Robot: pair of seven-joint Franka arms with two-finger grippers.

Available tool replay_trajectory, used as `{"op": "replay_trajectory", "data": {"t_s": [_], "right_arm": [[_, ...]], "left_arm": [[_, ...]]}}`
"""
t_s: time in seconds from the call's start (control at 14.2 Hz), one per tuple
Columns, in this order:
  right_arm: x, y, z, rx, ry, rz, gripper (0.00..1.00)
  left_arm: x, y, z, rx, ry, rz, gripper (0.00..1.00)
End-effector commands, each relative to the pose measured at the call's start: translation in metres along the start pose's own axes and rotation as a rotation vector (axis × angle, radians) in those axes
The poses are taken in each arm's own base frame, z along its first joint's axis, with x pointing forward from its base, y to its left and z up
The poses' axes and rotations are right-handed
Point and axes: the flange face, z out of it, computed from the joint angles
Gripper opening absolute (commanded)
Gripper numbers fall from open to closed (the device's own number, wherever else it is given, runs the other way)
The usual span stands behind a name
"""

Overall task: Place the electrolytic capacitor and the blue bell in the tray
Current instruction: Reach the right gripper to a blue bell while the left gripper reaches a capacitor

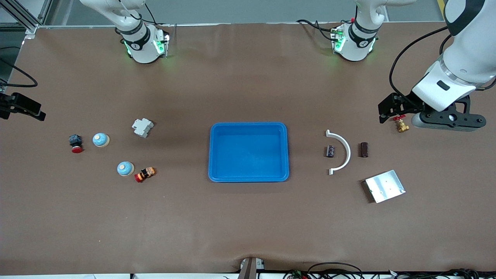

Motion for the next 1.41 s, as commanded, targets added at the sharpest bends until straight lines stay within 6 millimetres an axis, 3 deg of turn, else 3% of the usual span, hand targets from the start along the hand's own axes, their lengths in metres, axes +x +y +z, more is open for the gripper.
{"op": "replay_trajectory", "data": {"t_s": [0.0, 0.49, 0.63, 0.92, 1.06, 1.2, 1.34], "right_arm": [[-0.005, 0.001, -0.006, 0.018, 0.007, 0.013, 1.00], [-0.004, 0.004, -0.004, 0.008, -0.004, 0.008, 1.00], [-0.005, 0.011, 0.000, 0.016, -0.017, 0.032, 1.00], [-0.002, 0.003, 0.006, 0.017, -0.024, 0.015, 1.00], [0.002, 0.001, 0.024, 0.017, -0.034, 0.012, 1.00], [0.017, 0.004, 0.054, 0.017, -0.018, 0.018, 1.00], [0.039, 0.003, 0.104, 0.017, -0.037, 0.017, 1.00]], "left_arm": [[-0.001, 0.001, -0.003, -0.002, 0.005, -0.006, 1.00], [-0.002, 0.001, 0.002, -0.003, -0.012, -0.001, 1.00], [-0.007, 0.003, 0.017, 0.002, -0.036, 0.009, 1.00], [-0.015, 0.003, 0.053, 0.008, -0.076, 0.010, 1.00], [-0.021, 0.003, 0.072, 0.011, -0.080, 0.007, 1.00], [-0.028, 0.008, 0.097, 0.014, -0.091, 0.013, 1.00], [-0.039, 0.009, 0.120, 0.016, -0.079, 0.008, 1.00]]}}
